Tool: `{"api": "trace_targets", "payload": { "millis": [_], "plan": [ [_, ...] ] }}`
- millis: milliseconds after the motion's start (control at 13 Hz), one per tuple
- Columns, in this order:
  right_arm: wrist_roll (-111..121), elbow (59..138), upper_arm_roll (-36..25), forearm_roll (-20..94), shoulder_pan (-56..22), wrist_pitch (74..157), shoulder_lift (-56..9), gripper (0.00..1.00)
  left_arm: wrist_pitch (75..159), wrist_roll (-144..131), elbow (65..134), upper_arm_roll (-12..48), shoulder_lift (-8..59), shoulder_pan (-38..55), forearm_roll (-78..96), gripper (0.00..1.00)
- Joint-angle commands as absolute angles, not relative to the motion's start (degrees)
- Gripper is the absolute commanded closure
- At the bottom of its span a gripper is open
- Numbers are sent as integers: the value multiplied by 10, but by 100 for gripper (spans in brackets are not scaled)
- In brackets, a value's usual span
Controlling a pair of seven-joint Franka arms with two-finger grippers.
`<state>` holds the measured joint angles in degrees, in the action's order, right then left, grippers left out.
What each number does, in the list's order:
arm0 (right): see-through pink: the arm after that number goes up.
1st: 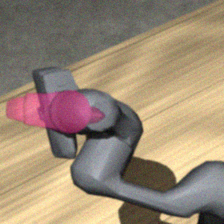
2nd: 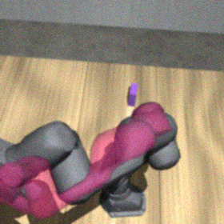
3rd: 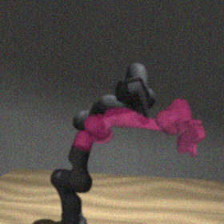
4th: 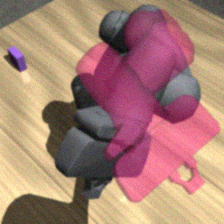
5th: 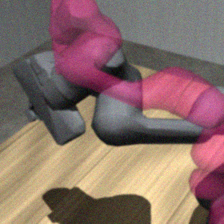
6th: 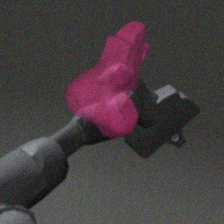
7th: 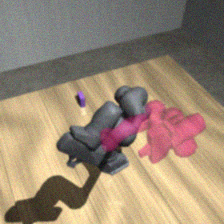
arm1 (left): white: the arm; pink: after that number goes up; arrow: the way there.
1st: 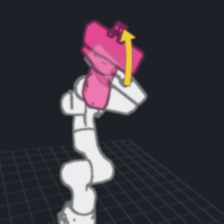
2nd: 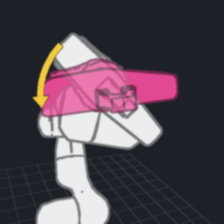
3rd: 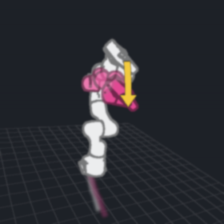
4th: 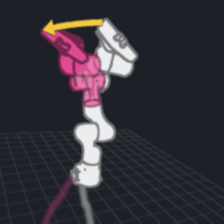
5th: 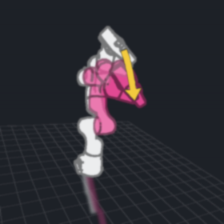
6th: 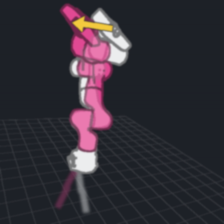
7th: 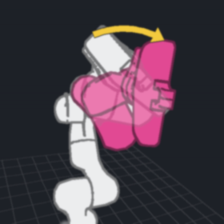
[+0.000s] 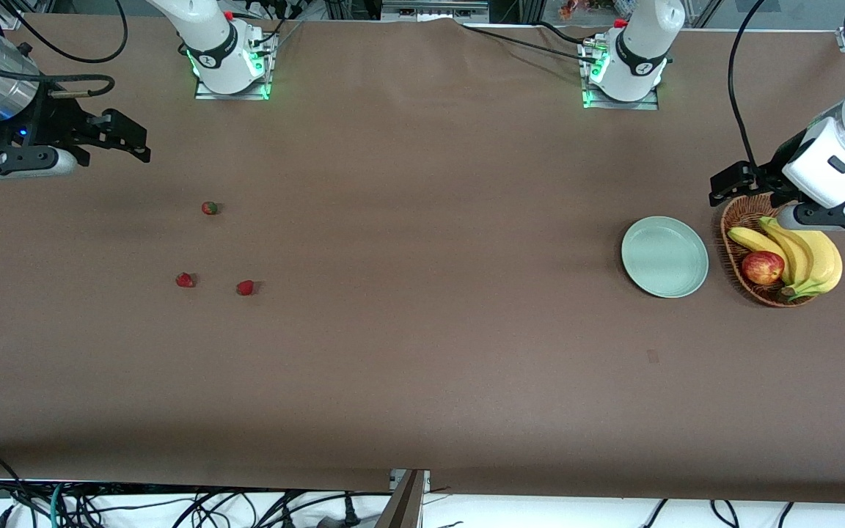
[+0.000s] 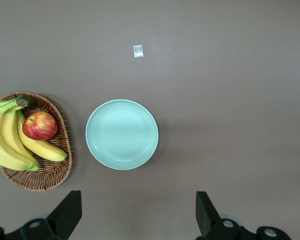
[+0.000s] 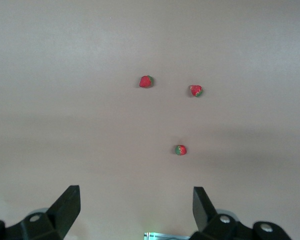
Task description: Collect all strawberries into plate
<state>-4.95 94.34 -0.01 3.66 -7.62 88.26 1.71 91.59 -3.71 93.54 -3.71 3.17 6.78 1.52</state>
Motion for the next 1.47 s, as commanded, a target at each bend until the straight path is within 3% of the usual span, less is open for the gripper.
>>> {"api": "trace_targets", "payload": {
  "millis": [0, 695, 1081, 1389],
  "plan": [
    [-55, 925, -1, 25, -82, 864, 11, 1, 915, -40, 936, -40, 28, 72, 29, 0],
    [-36, 960, -1, 11, -83, 895, -27, 1, 918, -40, 936, -40, 29, 72, 29, 0],
    [-39, 1151, 2, 17, -83, 1134, -47, 0, 918, -40, 936, -40, 30, 72, 29, 0],
    [-40, 1178, 3, 22, -94, 1308, -163, 1, 918, -40, 936, -41, 30, 72, 30, 0]
  ]
}}
